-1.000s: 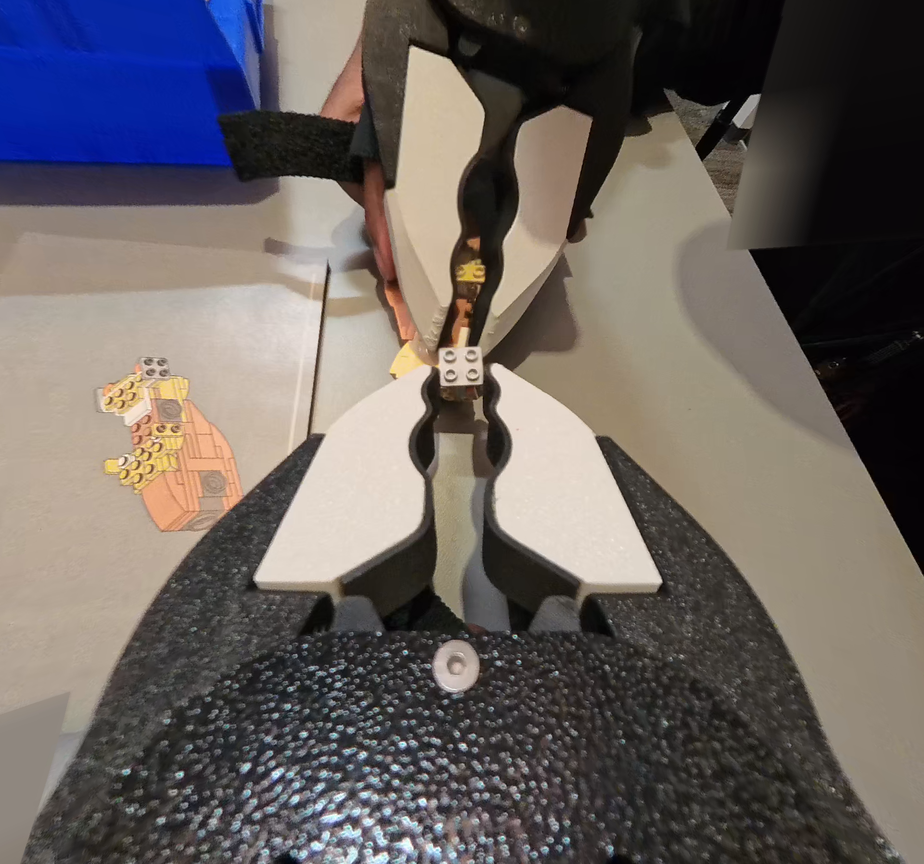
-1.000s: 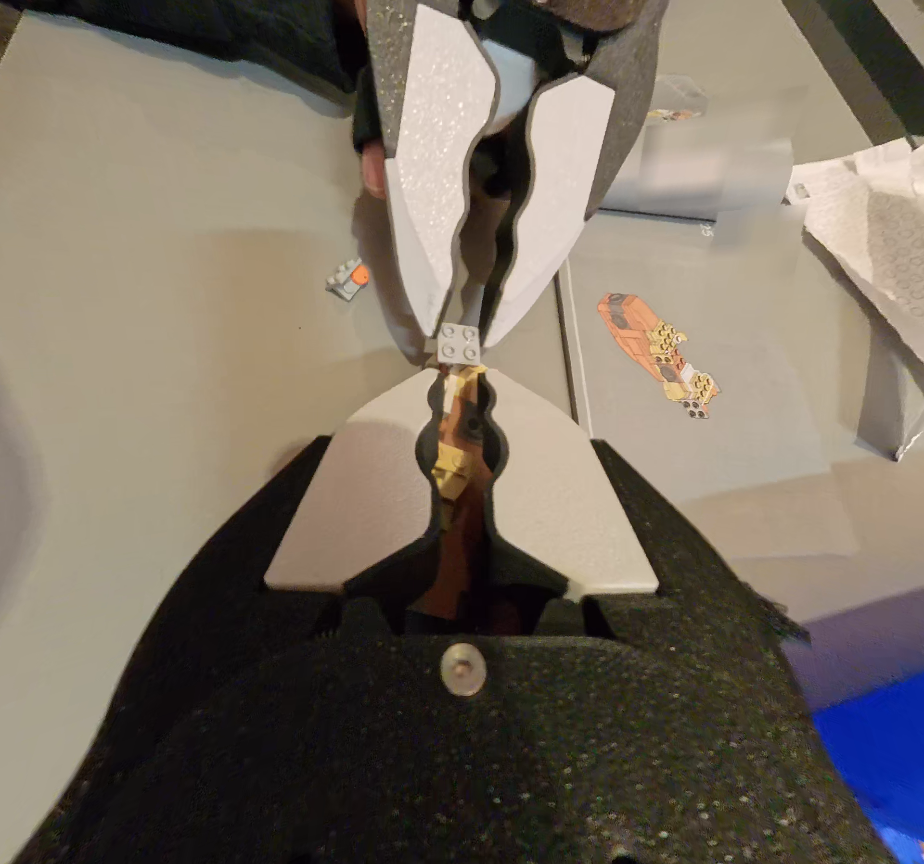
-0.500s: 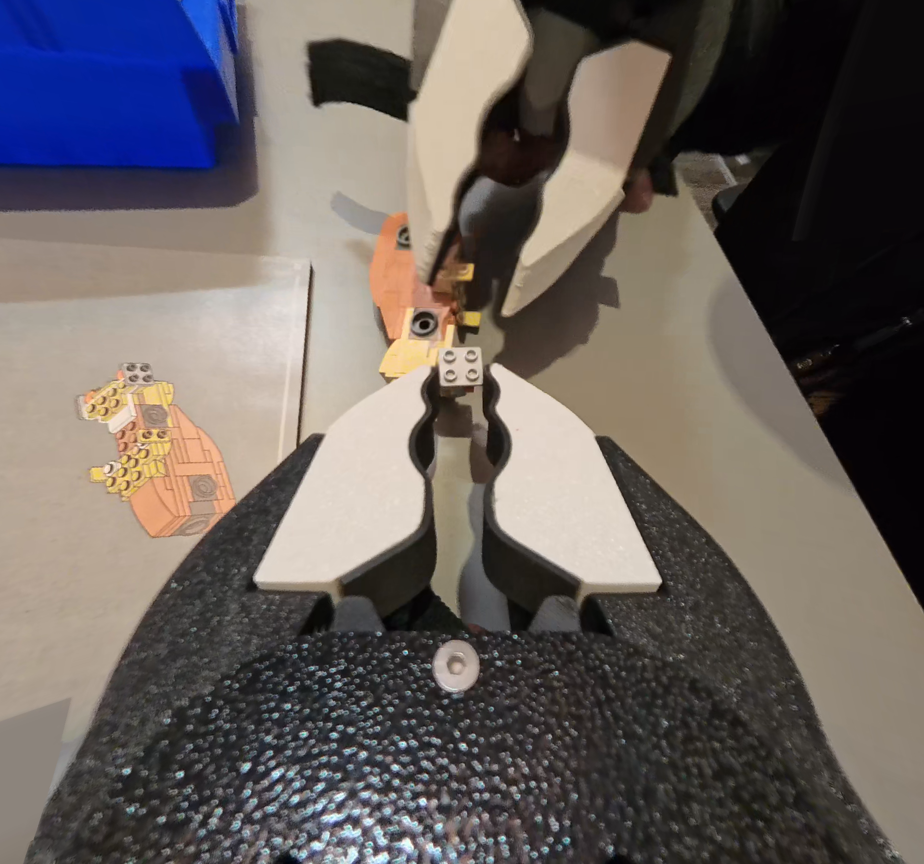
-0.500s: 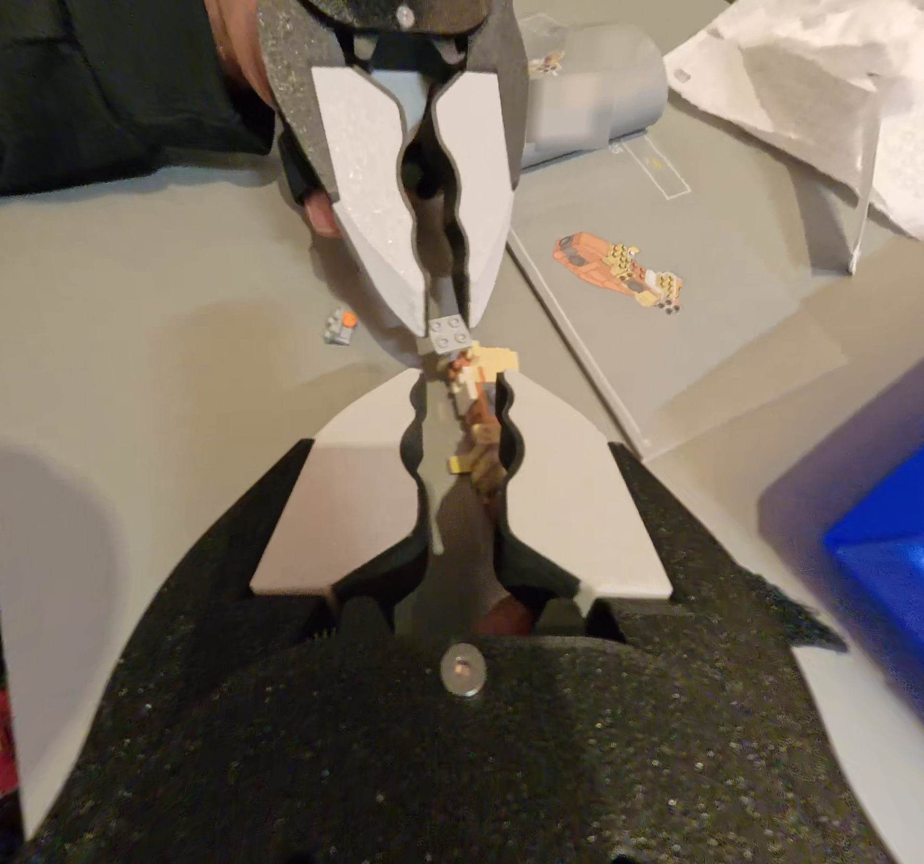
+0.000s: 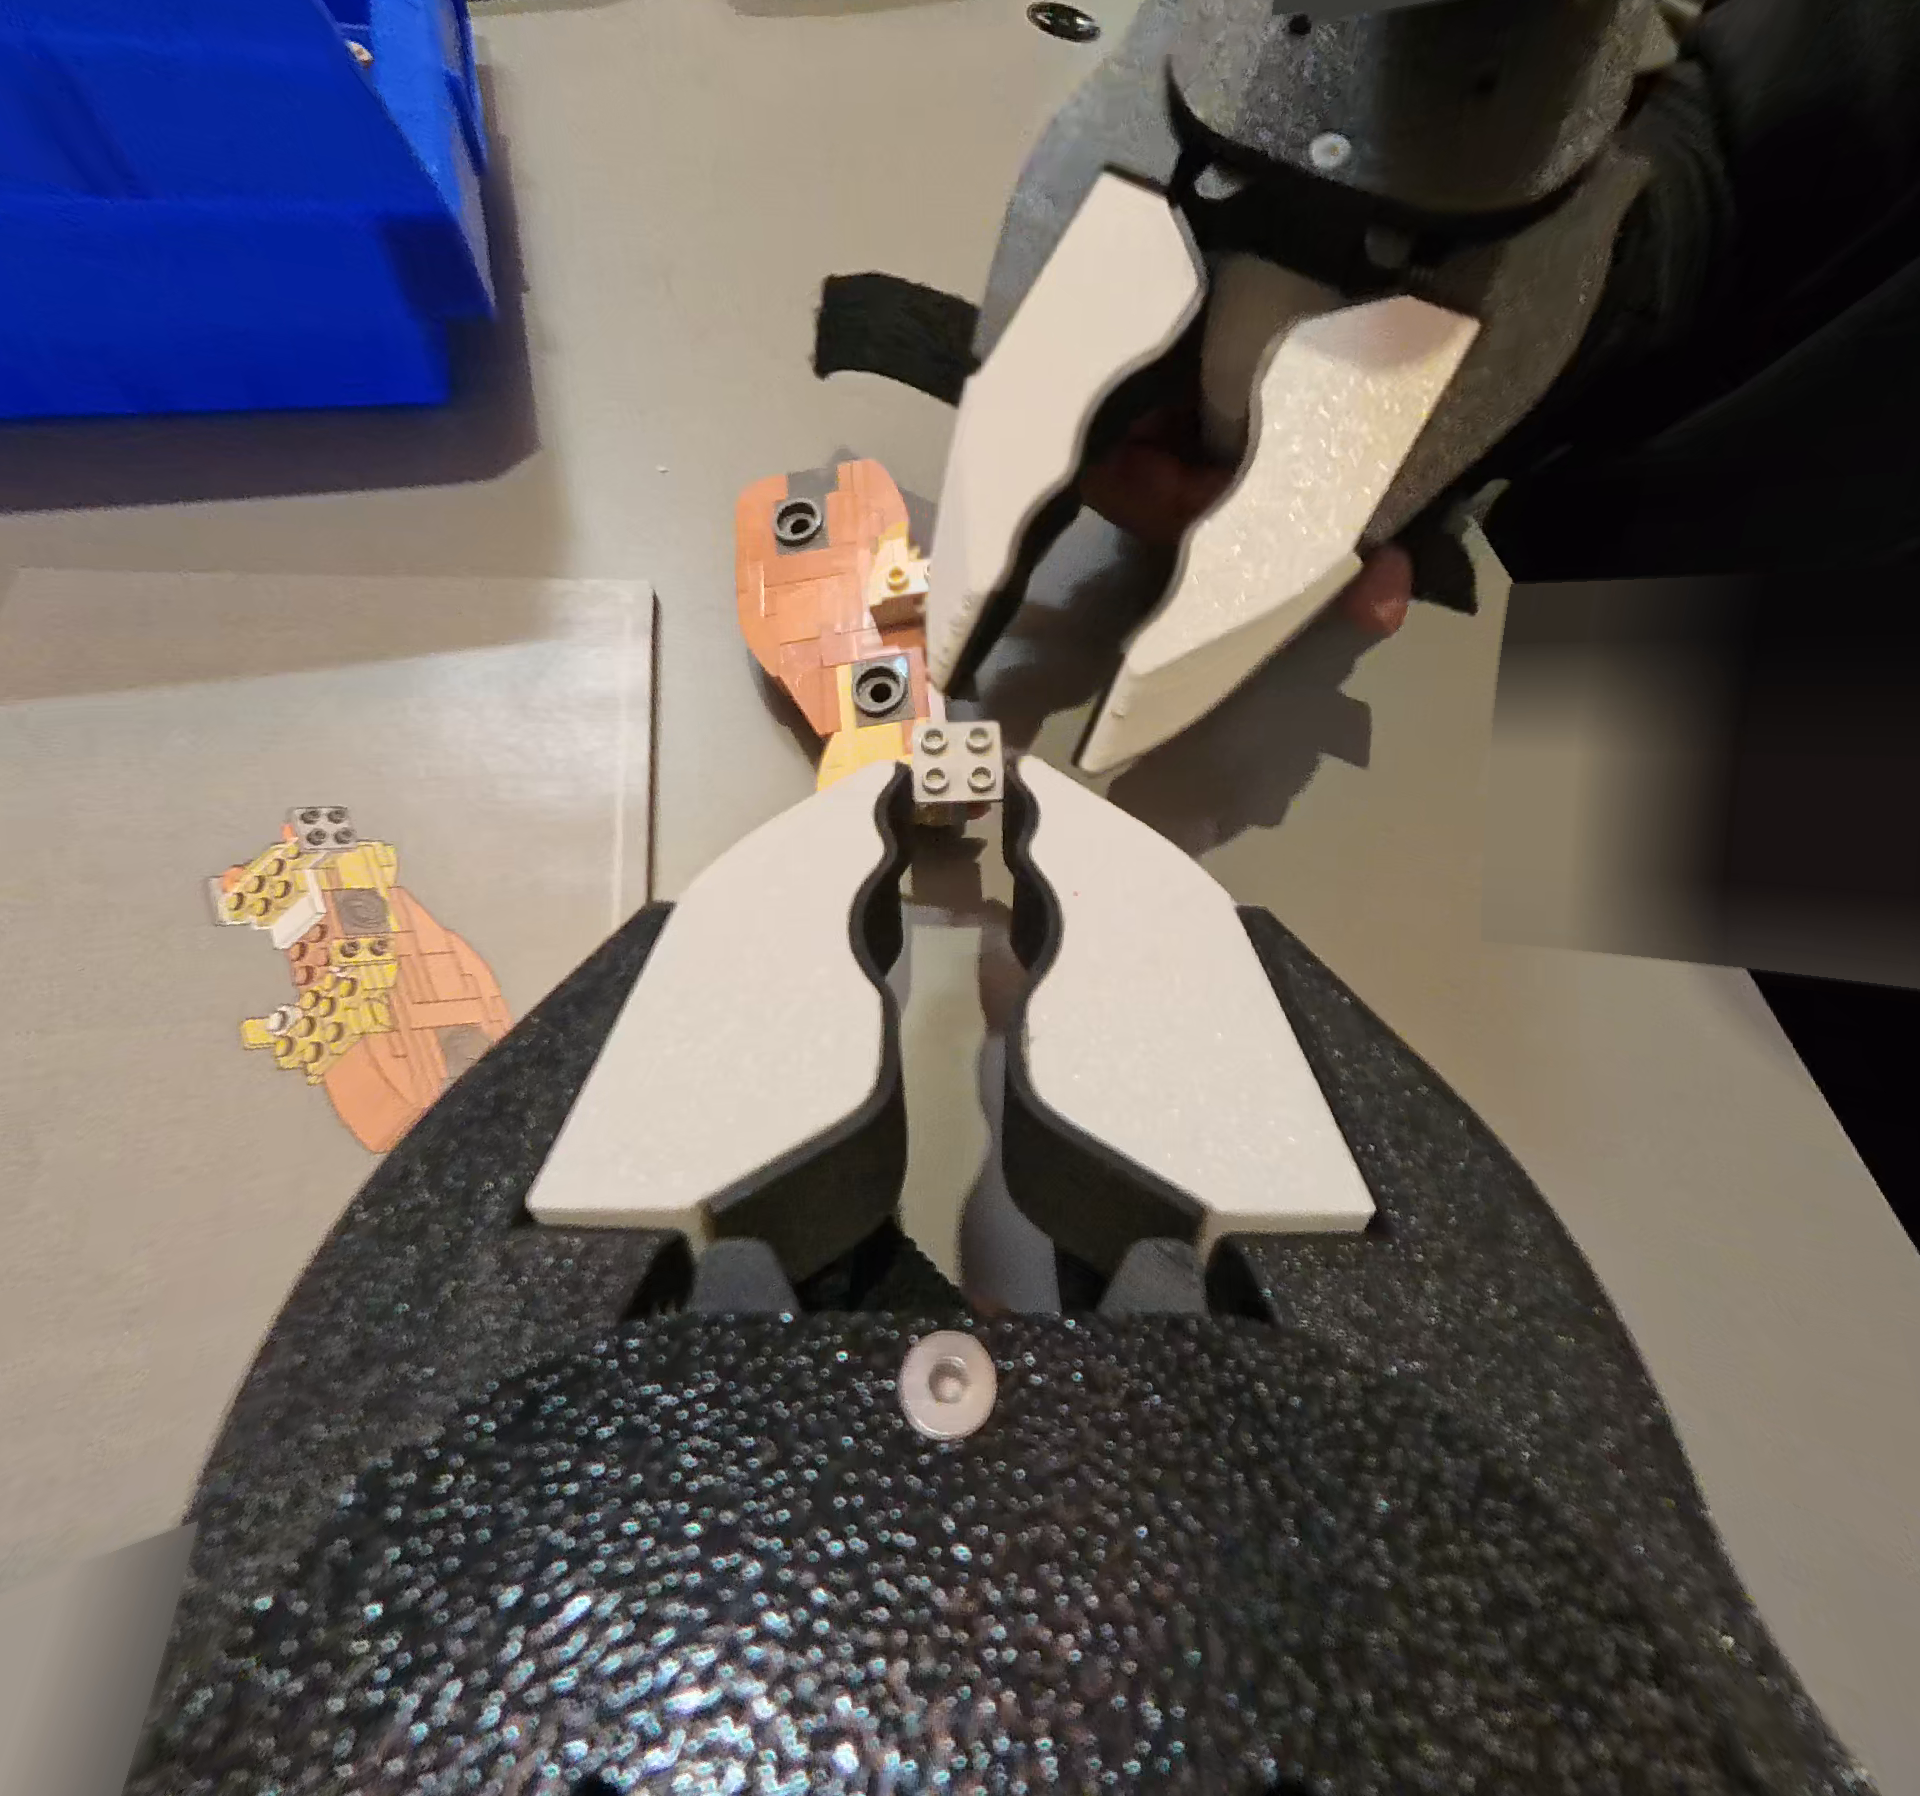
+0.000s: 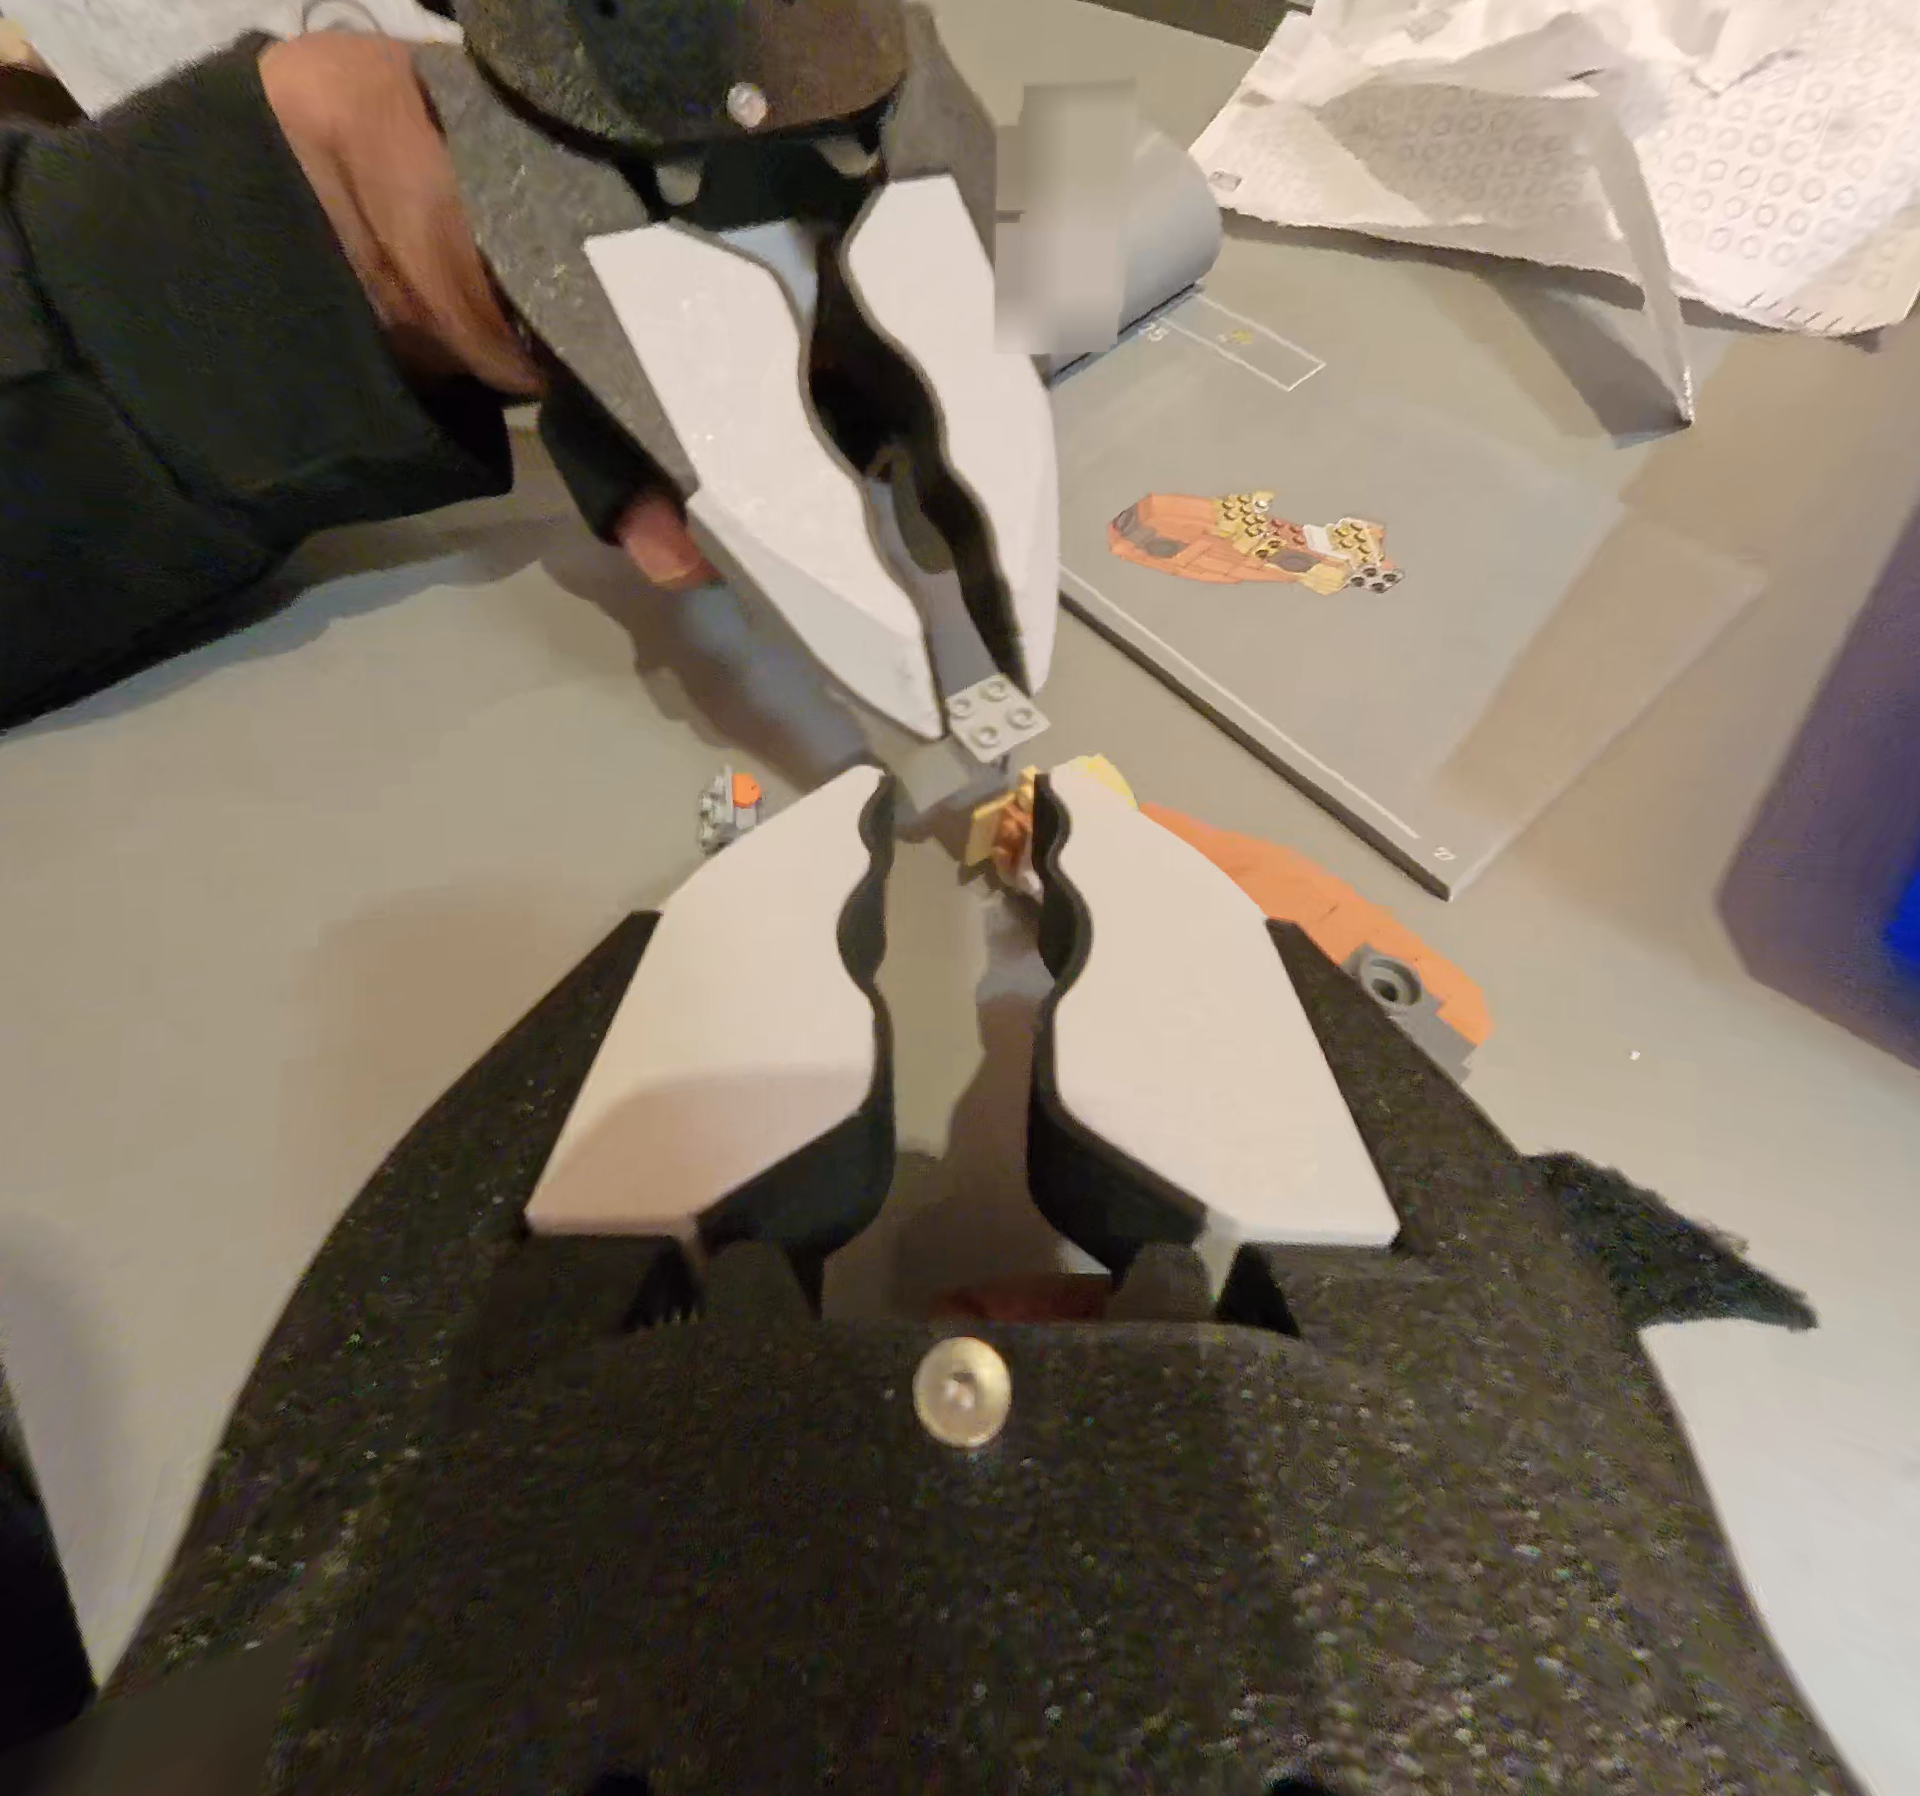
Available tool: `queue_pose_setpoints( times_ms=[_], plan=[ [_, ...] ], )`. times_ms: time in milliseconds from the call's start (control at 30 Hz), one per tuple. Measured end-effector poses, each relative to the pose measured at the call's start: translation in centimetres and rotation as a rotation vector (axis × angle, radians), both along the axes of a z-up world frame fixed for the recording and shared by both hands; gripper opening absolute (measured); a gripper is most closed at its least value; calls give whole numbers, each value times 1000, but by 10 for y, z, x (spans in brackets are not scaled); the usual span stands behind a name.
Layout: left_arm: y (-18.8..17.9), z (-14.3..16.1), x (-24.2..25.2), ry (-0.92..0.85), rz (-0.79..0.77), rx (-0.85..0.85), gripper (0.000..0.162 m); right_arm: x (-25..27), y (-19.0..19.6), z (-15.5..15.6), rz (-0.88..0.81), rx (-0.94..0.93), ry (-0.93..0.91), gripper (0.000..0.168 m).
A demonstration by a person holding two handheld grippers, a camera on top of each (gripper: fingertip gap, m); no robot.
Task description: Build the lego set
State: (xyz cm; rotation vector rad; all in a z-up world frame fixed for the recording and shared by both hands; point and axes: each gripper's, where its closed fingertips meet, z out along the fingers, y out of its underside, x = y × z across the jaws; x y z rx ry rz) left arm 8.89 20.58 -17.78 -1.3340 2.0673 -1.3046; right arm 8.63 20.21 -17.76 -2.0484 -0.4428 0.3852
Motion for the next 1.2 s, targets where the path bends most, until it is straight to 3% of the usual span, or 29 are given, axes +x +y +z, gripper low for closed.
queue_pose_setpoints(
  times_ms=[200,467,733,1200],
  plan=[
    [-1,-2,2,5,-1,12,15,6,5,-8,5,27,-208,21],
    [-1,-4,3,13,16,12,15,11,10,-12,52,8,-241,17],
    [3,-6,3,12,54,-6,15,18,9,1,81,145,-342,29],
    [6,-9,5,24,70,-26,15,17,15,-15,404,78,-369,27]
  ],
)
